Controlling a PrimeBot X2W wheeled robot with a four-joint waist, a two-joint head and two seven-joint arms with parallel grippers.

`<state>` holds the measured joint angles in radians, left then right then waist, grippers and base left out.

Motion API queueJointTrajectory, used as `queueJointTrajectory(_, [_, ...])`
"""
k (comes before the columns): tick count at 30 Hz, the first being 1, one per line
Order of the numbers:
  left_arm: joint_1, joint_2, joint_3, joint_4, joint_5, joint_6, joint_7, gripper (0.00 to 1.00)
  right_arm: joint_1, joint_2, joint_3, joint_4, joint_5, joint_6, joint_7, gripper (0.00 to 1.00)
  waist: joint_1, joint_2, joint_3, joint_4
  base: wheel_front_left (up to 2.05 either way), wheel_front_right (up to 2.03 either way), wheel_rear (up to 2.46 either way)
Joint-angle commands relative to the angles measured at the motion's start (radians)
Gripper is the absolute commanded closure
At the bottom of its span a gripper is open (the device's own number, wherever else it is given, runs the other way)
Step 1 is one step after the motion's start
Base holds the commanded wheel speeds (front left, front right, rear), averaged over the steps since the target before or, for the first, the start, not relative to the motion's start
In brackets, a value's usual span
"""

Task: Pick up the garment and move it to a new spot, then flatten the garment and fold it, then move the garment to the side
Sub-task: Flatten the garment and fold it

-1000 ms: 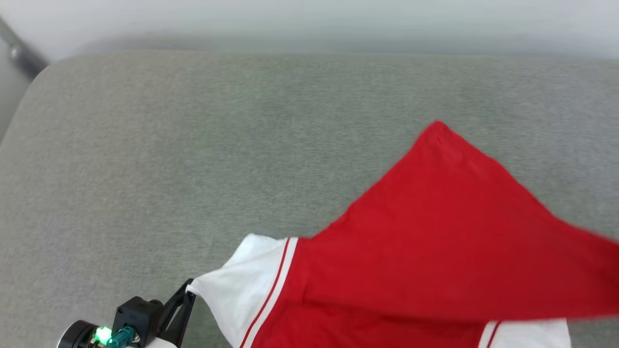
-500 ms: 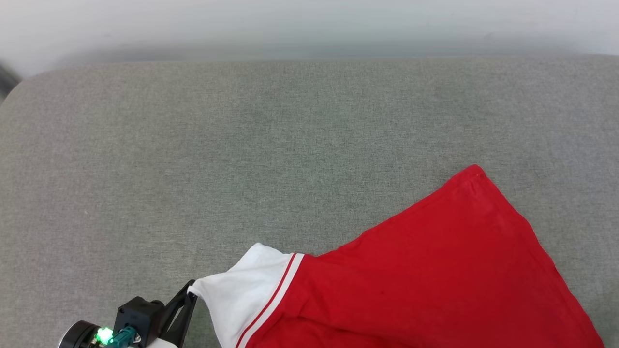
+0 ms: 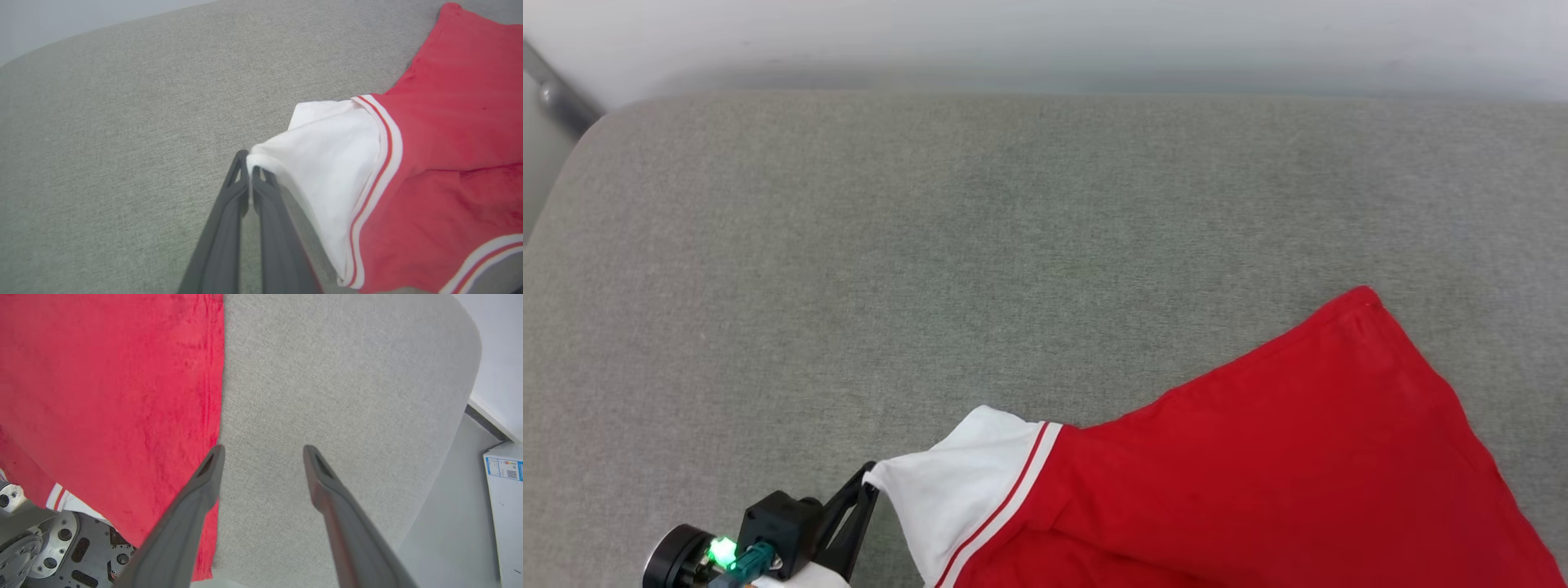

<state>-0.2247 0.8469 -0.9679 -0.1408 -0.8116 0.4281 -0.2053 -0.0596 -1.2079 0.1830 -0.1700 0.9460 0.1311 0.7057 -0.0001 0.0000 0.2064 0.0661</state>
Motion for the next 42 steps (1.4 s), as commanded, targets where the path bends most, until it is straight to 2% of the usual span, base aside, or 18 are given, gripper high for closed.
queueJointTrajectory(1, [-0.014,-0.003,0.001,-0.001,0.005,-0.001,-0.001,1.0,-0.023,-0.001,0.001,-0.011,-0.007,-0.001,0.013,0.0,0.0001,0.0,0.012,0.012,0.0,0.0,0.0])
queueJointTrajectory(4, [-0.034,-0.015,-0.006,-0.003,0.018,-0.01,0.006,1.0,-0.117,-0.009,0.019,-0.049,-0.028,-0.001,0.09,0.0,0.0001,0.0,0.039,0.039,0.0,0.0,0.0])
queueJointTrajectory(9, [-0.074,-0.043,-0.016,0.007,0.044,-0.024,0.01,1.0,-0.292,0.051,0.12,-0.056,-0.089,-0.001,0.23,0.0,0.0001,0.0,0.087,0.083,0.0,0.0,0.0])
queueJointTrajectory(12, [-0.094,-0.06,-0.02,0.01,0.053,-0.03,0.01,1.0,-0.396,0.116,0.195,-0.02,-0.122,-0.001,0.3,0.0,0.0001,0.0,0.115,0.102,0.0,0.0,0.0])
queueJointTrajectory(13, [-0.115,-0.069,-0.02,0.015,0.064,-0.033,0.009,1.0,-0.511,0.208,0.274,0.067,-0.166,-0.001,0.357,0.0,0.0001,0.0,0.154,0.123,0.0,0.0,0.0])
queueJointTrajectory(18, [-0.14,-0.089,-0.018,0.017,0.072,-0.036,0.003,1.0,-0.602,0.31,0.324,0.194,-0.193,-0.001,0.344,0.0,0.0001,0.0,0.201,0.141,0.0,0.0,0.0])
queueJointTrajectory(22, [-0.156,-0.096,-0.016,0.024,0.076,-0.039,-0.001,1.0,-0.625,0.333,0.394,0.261,-0.207,-0.001,0.338,0.0,0.0001,0.0,0.226,0.151,0.0,0.0,0.0])
queueJointTrajectory(27, [-0.157,-0.11,-0.019,0.038,0.075,-0.045,-0.002,1.0,-0.582,0.36,0.479,0.322,-0.176,-0.001,0.312,0.0,0.0001,0.0,0.229,0.156,0.0,0.0,0.0])
queueJointTrajectory(28, [-0.154,-0.111,-0.019,0.042,0.072,-0.045,-0.003,1.0,-0.579,0.363,0.488,0.325,-0.171,-0.001,0.296,0.46,0.0001,0.0,0.223,0.155,0.0,0.0,0.0])
queueJointTrajectory(29, [-0.15,-0.111,-0.019,0.046,0.069,-0.046,-0.004,1.0,-0.579,0.363,0.494,0.327,-0.165,0.0,0.281,1.0,0.0001,0.0,0.216,0.153,0.0,0.0,0.0])
queueJointTrajectory(35, [-0.125,-0.111,-0.015,0.072,0.054,-0.044,-0.015,1.0,-0.621,0.339,0.5,0.317,-0.149,-0.001,0.152,1.0,0.0001,0.0,0.135,0.128,0.0,0.0,0.0])
queueJointTrajectory(36, [-0.127,-0.097,-0.004,0.079,0.053,-0.04,-0.018,1.0,-0.636,0.326,0.514,0.303,-0.149,-0.001,0.085,1.0,0.0001,0.0,0.075,0.109,0.0,0.0,0.0])
queueJointTrajectory(42, [-0.187,-0.048,0.018,0.044,0.072,-0.04,0.01,1.0,-0.668,0.313,0.508,0.27,-0.147,-0.001,-0.047,1.0,0.0001,0.0,-0.033,0.07,0.0,0.0,0.0])
